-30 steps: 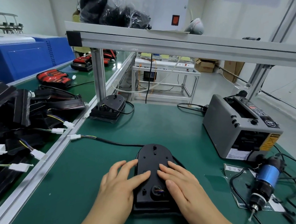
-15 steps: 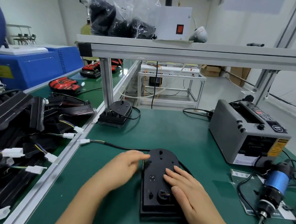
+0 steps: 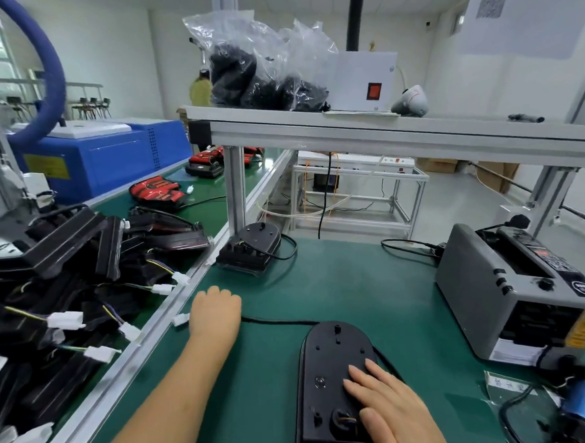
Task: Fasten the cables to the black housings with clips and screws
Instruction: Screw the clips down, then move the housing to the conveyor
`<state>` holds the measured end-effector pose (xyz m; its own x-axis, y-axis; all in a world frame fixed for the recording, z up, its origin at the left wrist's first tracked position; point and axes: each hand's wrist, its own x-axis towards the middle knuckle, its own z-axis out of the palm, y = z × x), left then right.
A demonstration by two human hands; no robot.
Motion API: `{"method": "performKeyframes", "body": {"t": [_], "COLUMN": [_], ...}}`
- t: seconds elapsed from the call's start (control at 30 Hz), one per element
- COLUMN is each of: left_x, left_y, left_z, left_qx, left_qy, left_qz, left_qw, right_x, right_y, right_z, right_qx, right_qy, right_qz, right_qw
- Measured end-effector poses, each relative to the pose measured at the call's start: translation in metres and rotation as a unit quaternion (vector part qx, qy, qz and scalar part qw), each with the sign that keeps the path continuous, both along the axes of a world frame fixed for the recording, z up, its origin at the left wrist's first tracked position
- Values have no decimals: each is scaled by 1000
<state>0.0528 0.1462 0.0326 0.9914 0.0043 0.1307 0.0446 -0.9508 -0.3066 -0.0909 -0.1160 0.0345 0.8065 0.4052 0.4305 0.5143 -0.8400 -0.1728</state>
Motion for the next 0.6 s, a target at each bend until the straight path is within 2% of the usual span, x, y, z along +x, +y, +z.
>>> {"method": "performKeyframes", "body": {"t": [0.07,0.1,0.17,0.2,0.27,0.3,0.37,0.4,0.43,0.5,0.53,0.6], "left_x": [-5,-9,-21,-29,-52,-63,-82,-90,-96,-110,-118,-130], "left_y": [-3,-6,-15,-20,-34,-39,-46,-48,-48,-48,-51,-59], "left_z": [7,12,23,27,27,24,15,10,4,-6,-7,-9], "left_qx": [-3,-39,-202,-306,-489,-551,-616,-616,-583,-459,-420,-430], "left_qy": [33,64,133,161,195,203,210,207,199,158,142,159], "left_qz": [-3,6,24,18,6,9,26,25,13,-28,-40,-31], "left_qw": [999,997,970,938,850,809,759,759,788,874,896,888], "right_x": [0,0,-1,-3,-6,-7,-11,-12,-11,-11,-13,-11], "right_y": [0,1,2,3,7,9,10,10,11,9,8,11], "right_z": [-1,-2,-1,-1,3,6,4,1,1,-4,-3,2], "right_qx": [1,3,11,26,60,75,96,93,89,86,65,25], "right_qy": [7,9,27,29,21,34,42,43,52,91,113,166], "right_qz": [0,-3,-17,-26,-42,-46,-47,-55,-72,-88,-77,-80], "right_qw": [1000,1000,999,999,997,996,993,993,992,988,988,983]}}
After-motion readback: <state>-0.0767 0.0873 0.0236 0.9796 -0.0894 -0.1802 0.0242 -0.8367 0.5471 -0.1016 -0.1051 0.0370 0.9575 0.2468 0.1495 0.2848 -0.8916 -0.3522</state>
